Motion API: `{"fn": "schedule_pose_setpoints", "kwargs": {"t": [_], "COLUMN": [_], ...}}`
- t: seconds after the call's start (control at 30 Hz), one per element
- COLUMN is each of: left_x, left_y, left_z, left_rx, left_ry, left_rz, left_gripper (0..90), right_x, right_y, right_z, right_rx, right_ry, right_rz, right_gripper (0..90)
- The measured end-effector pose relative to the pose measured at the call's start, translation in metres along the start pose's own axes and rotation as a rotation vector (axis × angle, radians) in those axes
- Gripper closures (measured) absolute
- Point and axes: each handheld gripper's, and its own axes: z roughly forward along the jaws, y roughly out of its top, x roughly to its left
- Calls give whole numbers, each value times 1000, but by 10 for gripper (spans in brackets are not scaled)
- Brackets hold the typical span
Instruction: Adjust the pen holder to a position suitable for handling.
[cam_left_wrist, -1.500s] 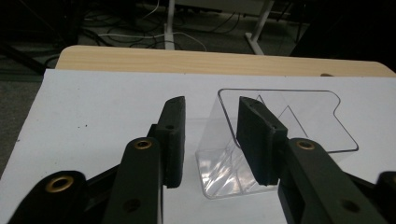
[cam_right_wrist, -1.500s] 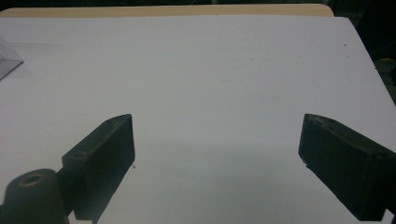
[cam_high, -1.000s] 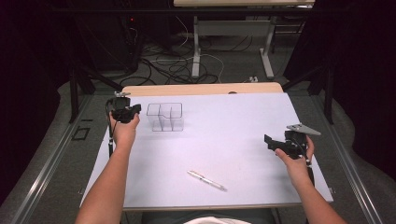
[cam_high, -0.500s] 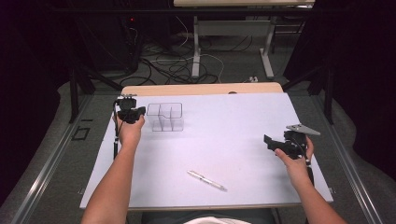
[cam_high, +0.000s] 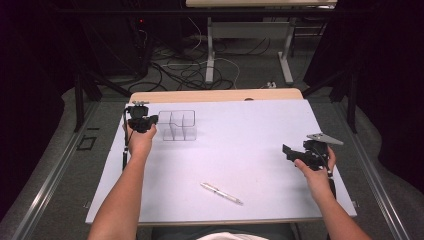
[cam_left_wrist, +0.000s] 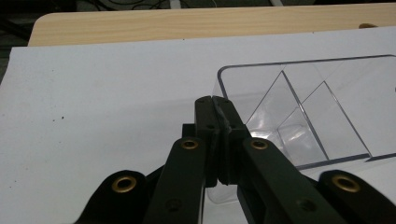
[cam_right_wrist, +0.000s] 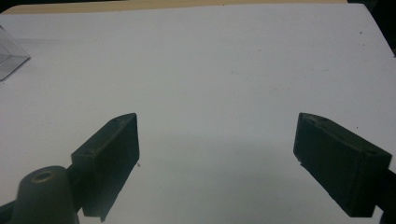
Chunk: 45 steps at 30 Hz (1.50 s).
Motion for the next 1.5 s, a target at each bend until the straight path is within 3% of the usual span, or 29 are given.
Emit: {"fn": "schedule_pose_setpoints", "kwargs": {"t": [0.23,0.63,0.8,1.07,1.5], "left_x": [-2,-22,-35,-63,-100], "left_y": [0,-4,-6,-7,-5], "left_z": [0,3,2,7,17], "left_rx": [1,-17,-11,-17,-20], "left_ry": [-14,-56,-63,-109,-157], "left_rz": [18,32,50,76,87], "left_gripper": [900,900,900,900,900], "right_x": [1,1,1,2,2], "right_y": [0,0,0,0,-1], "right_z": [1,1,2,2,3], "right_rx": [7,6,10,10,11], "right_ry": [8,7,11,9,15], "right_rz": [-1,6,15,12,7], "right_gripper": [140,141,141,141,142]}}
